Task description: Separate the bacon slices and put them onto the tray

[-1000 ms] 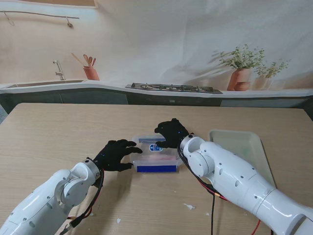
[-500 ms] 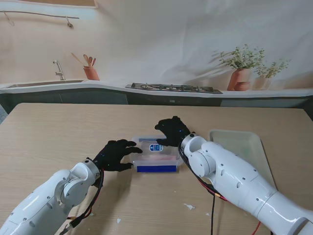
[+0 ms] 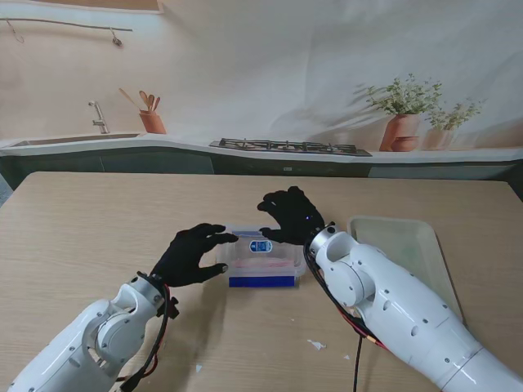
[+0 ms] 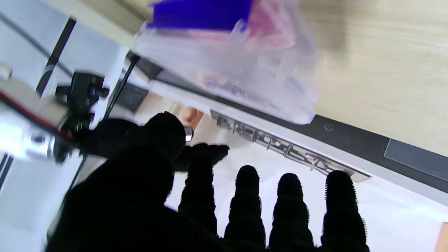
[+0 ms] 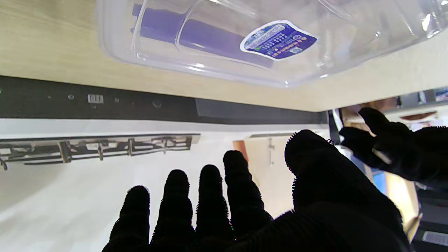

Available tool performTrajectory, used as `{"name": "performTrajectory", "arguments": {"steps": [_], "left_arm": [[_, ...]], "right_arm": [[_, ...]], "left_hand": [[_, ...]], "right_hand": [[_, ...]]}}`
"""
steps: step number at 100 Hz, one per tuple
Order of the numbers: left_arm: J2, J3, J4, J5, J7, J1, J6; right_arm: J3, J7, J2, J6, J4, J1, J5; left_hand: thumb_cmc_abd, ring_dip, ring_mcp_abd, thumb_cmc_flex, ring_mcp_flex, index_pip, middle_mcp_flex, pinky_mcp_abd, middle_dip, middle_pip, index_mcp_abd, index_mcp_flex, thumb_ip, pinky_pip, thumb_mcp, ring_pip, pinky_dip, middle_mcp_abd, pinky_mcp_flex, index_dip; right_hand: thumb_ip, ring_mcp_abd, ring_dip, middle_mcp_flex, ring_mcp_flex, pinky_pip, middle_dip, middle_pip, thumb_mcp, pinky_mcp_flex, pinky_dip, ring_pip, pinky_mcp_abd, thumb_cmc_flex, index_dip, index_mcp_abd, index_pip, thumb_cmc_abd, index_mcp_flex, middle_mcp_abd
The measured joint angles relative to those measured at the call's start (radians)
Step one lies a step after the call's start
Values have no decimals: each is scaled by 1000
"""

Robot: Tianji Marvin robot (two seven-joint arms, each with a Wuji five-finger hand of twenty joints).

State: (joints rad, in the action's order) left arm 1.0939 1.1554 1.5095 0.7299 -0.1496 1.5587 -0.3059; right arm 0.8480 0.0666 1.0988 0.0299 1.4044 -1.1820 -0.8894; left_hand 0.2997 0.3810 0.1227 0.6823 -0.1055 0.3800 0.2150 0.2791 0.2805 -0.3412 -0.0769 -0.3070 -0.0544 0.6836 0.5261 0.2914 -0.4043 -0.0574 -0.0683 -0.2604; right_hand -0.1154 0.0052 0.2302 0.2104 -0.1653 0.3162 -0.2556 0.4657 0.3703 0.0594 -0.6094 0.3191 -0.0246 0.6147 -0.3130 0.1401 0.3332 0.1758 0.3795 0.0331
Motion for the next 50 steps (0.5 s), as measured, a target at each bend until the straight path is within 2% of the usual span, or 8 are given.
{"name": "performTrajectory", "arguments": {"steps": [7,10,16,24,29,38,43,50], "left_arm": [[9,20,39,-79,-5,26,11],[12,26,55,-90,-9,36,19],[18,35,76,-72,-20,48,32],[21,42,82,-12,-43,53,50],[22,42,81,-7,-57,53,71],[24,42,82,-44,-59,53,119],[25,42,86,-69,-55,54,154],[29,43,90,-77,-56,55,191]], "right_arm": [[42,7,-2,19,29,-36,-21],[57,11,-3,26,42,-52,-28],[83,23,-7,40,62,-81,-39],[127,46,-9,62,86,-124,-57],[155,51,-10,68,102,-151,-63],[184,61,-14,76,119,-186,-63],[206,81,-13,83,123,-207,-59],[229,112,-12,85,124,-230,-53]], "left_hand": [[-13,14,20,2,0,23,0,11,7,-24,49,-28,0,25,-23,25,-20,-14,-2,-10],[-22,26,27,-3,0,44,12,12,13,-37,86,-59,0,49,-35,39,-31,-23,-4,-14],[-39,39,52,-20,-26,58,51,31,16,-64,161,-119,0,86,-70,66,-55,-47,-9,-16],[-47,61,75,-36,-66,40,103,43,27,-75,211,-161,0,126,-91,88,-76,-66,-10,-16],[-50,76,102,-51,-86,34,144,57,39,-85,245,-184,0,140,-114,113,-78,-82,-7,-16],[-60,115,138,-70,-146,26,213,79,66,-110,284,-249,0,172,-160,151,-89,-110,9,-16],[-64,139,160,-89,-172,32,253,90,86,-123,303,-291,0,190,-191,176,-91,-133,24,-16],[-82,172,197,-95,-216,34,313,106,105,-133,323,-349,0,225,-240,205,-102,-160,39,-16]], "right_hand": [[0,0,3,0,0,0,-9,20,0,0,0,0,0,0,0,-11,6,0,12,0],[0,0,7,0,0,0,-14,33,0,0,0,11,0,0,-1,-11,22,0,14,0],[0,0,9,0,0,0,-22,57,0,0,0,12,0,-1,-17,-12,36,0,40,0],[0,0,10,0,0,0,-29,84,0,0,0,19,0,-21,-38,-12,59,0,104,0],[0,4,10,1,0,0,-35,96,1,-1,0,22,-1,-51,-55,-12,76,-1,155,7],[0,6,10,36,0,0,-36,116,-119,-2,0,24,-1,-66,-136,-13,101,-44,269,13],[0,13,12,57,0,0,-43,119,-233,-3,0,26,-1,-58,-193,-13,100,-90,313,22],[0,23,16,93,-1,0,-46,119,-294,-12,0,26,-1,-46,-215,-13,100,-116,380,28]]}}
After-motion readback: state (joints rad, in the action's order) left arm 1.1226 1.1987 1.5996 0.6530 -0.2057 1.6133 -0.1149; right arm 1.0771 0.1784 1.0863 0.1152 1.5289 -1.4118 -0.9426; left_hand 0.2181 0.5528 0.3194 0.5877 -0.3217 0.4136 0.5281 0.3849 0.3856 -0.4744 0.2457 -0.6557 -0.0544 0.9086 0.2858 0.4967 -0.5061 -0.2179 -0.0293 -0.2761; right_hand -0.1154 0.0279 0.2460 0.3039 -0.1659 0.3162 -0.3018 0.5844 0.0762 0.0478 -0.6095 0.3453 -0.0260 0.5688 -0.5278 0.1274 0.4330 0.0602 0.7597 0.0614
